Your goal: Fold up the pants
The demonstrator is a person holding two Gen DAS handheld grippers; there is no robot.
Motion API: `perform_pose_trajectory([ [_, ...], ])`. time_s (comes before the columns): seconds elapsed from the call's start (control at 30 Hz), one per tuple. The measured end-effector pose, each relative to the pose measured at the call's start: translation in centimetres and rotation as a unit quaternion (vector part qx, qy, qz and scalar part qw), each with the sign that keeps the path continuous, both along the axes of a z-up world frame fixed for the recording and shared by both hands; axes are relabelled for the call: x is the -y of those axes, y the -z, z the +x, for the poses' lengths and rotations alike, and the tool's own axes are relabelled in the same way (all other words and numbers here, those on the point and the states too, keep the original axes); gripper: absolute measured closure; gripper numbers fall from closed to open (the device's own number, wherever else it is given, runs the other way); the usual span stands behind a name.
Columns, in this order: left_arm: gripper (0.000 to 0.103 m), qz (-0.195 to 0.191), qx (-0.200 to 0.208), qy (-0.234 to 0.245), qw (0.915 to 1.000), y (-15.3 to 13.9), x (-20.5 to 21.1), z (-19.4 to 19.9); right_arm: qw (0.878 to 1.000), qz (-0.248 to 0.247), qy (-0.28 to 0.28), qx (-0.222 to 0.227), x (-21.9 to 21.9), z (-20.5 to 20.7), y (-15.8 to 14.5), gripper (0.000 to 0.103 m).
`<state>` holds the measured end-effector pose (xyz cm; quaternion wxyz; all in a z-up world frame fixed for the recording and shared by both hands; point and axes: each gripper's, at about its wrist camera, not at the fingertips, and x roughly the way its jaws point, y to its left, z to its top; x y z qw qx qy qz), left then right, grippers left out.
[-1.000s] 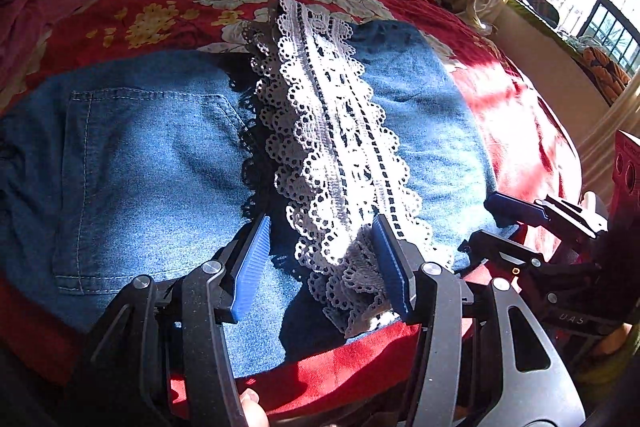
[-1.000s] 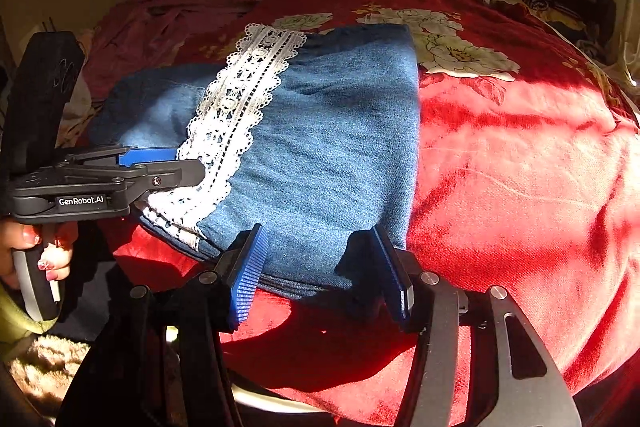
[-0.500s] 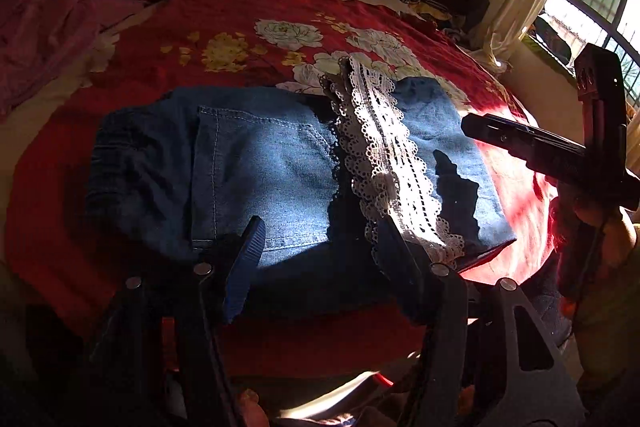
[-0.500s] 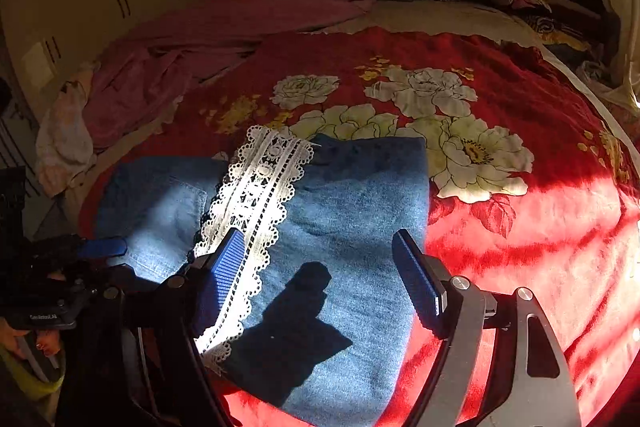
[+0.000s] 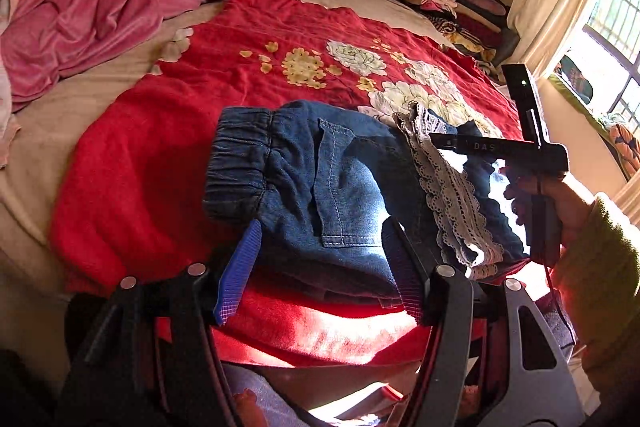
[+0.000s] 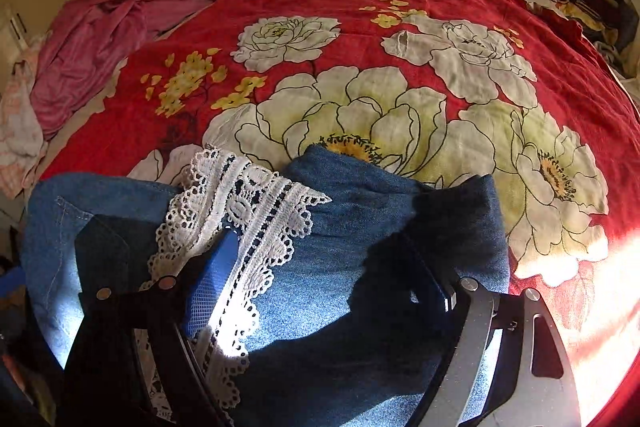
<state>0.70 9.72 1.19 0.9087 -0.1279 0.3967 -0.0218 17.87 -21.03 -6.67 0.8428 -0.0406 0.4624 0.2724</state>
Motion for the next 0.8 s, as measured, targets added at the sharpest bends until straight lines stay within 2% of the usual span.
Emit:
perform_pose_trajectory([
  [0.1,0.04,0.007,0.015,-0.016,0.9997,-0.9,-1.2,-0.5,0.998,0.041,-0.012,0.035,0.4,-1.7,-3.6,0.022],
  [0.17,0.038,0.01,0.021,-0.026,0.9994,-1.4,-2.0,-0.9,0.996,0.06,-0.044,0.053,-0.4,-3.0,-6.1,0.022],
  [0.23,0.037,0.015,0.021,-0.034,0.9991,-1.7,-2.8,-1.2,0.992,0.073,-0.078,0.066,-1.5,-4.4,-8.0,0.017],
  [0.33,0.035,0.003,0.023,-0.046,0.9987,-1.9,-4.2,-2.0,0.985,0.085,-0.125,0.078,-3.8,-6.1,-9.9,0.014],
  [0.5,0.032,-0.01,0.011,-0.064,0.9978,-1.1,-6.0,-3.2,0.978,0.081,-0.181,0.068,-8.3,-7.7,-10.5,0.014],
  [0.7,0.031,-0.035,-0.005,-0.059,0.9977,0.9,-6.7,-3.5,0.965,0.046,-0.252,0.05,-14.1,-9.0,-8.9,0.014],
  [0.8,0.031,-0.061,-0.006,-0.044,0.9971,1.8,-6.2,-3.4,0.959,0.03,-0.281,0.036,-16.5,-9.4,-7.7,0.014],
])
